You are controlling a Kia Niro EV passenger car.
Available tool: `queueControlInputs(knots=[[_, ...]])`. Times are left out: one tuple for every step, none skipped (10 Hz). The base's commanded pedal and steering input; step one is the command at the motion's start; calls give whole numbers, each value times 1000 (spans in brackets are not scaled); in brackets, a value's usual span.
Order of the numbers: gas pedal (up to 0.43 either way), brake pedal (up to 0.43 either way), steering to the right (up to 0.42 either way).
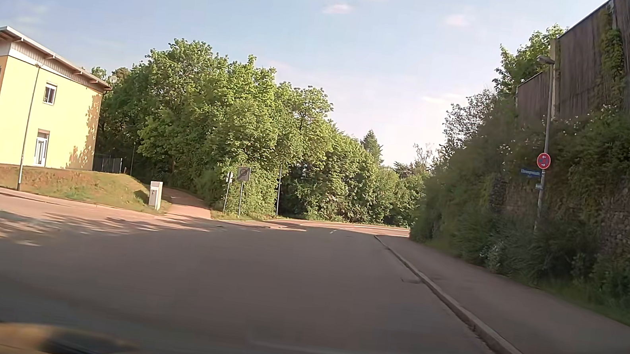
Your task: Follow the waypoints while adhering to traffic rules and regulations
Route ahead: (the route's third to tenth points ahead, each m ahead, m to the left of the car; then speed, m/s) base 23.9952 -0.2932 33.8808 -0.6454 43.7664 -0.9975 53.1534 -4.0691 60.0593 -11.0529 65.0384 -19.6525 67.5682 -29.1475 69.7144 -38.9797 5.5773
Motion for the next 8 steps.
queueControlInputs(knots=[[0,0,5],[0,0,6],[0,0,6],[0,0,6],[0,0,7],[0,0,8],[0,0,9],[20,0,10]])
